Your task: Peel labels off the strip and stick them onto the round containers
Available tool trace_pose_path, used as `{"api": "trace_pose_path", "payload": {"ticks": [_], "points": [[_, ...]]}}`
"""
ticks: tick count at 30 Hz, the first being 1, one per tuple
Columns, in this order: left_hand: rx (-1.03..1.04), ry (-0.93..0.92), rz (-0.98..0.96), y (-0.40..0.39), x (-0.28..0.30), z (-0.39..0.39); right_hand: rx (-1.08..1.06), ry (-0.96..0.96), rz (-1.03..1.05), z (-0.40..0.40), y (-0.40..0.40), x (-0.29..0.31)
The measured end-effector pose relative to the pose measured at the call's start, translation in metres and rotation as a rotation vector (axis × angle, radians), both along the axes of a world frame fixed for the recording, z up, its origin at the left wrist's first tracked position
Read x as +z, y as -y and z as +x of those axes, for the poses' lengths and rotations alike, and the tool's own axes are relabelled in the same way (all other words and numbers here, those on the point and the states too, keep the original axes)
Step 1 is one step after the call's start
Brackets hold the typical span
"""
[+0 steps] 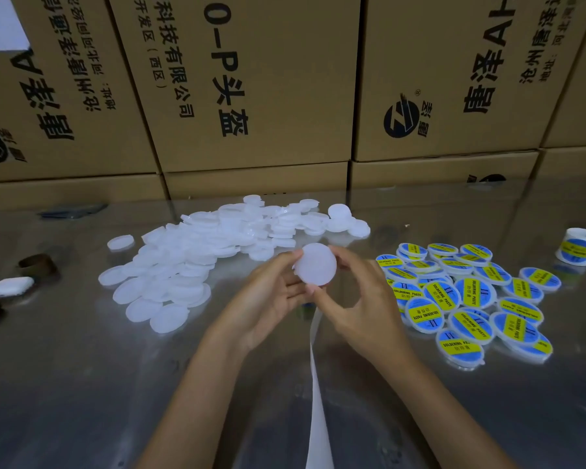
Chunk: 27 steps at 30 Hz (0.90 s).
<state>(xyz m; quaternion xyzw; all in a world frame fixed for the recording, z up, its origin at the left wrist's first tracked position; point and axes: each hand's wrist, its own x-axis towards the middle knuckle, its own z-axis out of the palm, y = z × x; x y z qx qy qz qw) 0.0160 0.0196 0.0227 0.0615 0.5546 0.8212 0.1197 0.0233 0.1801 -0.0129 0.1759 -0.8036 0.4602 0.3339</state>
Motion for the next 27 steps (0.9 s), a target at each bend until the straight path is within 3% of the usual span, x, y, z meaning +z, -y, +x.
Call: {"api": "trace_pose_path", "payload": {"ticks": [4, 9, 13, 27], "points": [[0.082, -0.075, -0.058, -0.001, -0.006, -0.001, 0.039, -0.056, 0.086, -0.004, 0.001, -0.005], [0.278, -0.025, -0.135, 0.006, -0.013, -0.008, 0.127, 0.405, -0.273, -0.020, -0.003, -0.016], [0.304, 0.019, -0.185, 0.006, -0.019, -0.009, 0.200, 0.641, -0.312, -0.034, -0.001, -0.021], [0.526, -0.076, -0.196, -0.005, -0.032, -0.016, 0.089, 0.447, -0.023, -0.031, 0.008, -0.030]]}}
